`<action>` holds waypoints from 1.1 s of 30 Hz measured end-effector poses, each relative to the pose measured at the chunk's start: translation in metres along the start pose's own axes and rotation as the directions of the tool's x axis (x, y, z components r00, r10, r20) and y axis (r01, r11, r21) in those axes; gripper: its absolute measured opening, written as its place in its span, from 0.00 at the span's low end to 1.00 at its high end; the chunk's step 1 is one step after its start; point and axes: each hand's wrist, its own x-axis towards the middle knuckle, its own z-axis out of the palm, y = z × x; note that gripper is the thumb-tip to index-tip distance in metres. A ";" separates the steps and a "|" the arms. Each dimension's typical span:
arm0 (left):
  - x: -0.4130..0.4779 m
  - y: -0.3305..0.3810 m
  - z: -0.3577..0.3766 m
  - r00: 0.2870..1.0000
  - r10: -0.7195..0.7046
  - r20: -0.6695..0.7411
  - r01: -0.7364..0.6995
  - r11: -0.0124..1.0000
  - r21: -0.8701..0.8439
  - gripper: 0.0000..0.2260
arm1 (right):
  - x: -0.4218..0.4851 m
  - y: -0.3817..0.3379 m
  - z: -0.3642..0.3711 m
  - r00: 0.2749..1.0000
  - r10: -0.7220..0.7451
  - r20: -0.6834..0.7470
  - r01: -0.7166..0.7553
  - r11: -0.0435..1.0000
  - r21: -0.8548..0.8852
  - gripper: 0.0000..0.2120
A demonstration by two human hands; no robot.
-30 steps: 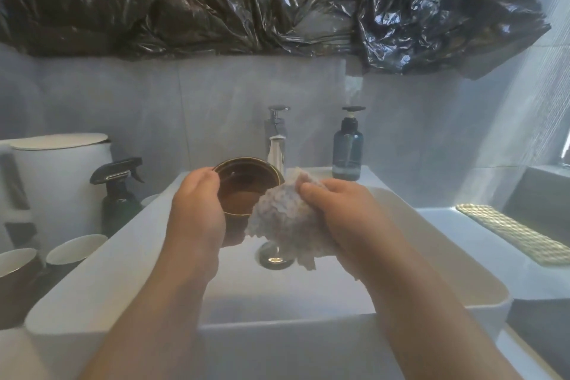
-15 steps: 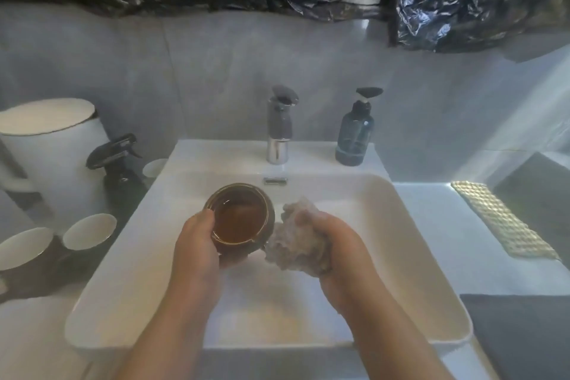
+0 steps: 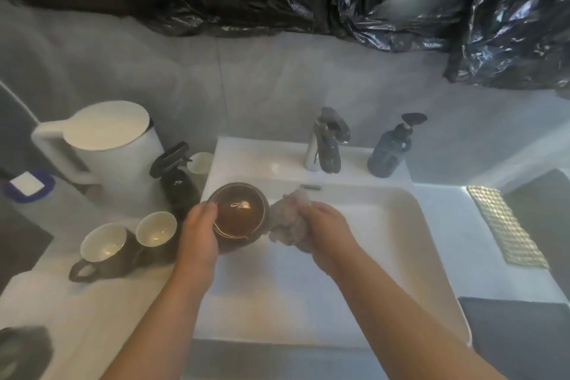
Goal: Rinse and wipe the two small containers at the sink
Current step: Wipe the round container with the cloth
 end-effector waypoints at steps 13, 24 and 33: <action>0.066 0.020 -0.021 0.995 -0.100 -0.005 0.098 0.984 -0.148 0.10 | 0.120 -0.057 0.107 0.980 -0.180 -0.084 0.156 0.959 -0.237 0.18; 0.083 0.020 -0.020 0.994 -0.108 0.020 0.109 0.984 -0.142 0.07 | 0.155 -0.031 0.091 0.794 -0.469 0.386 0.483 0.101 -0.870 0.10; 0.082 0.018 -0.018 0.990 -0.134 0.042 0.138 0.981 -0.133 0.09 | 0.155 -0.028 0.088 0.833 -0.304 0.463 0.433 -0.163 -0.887 0.27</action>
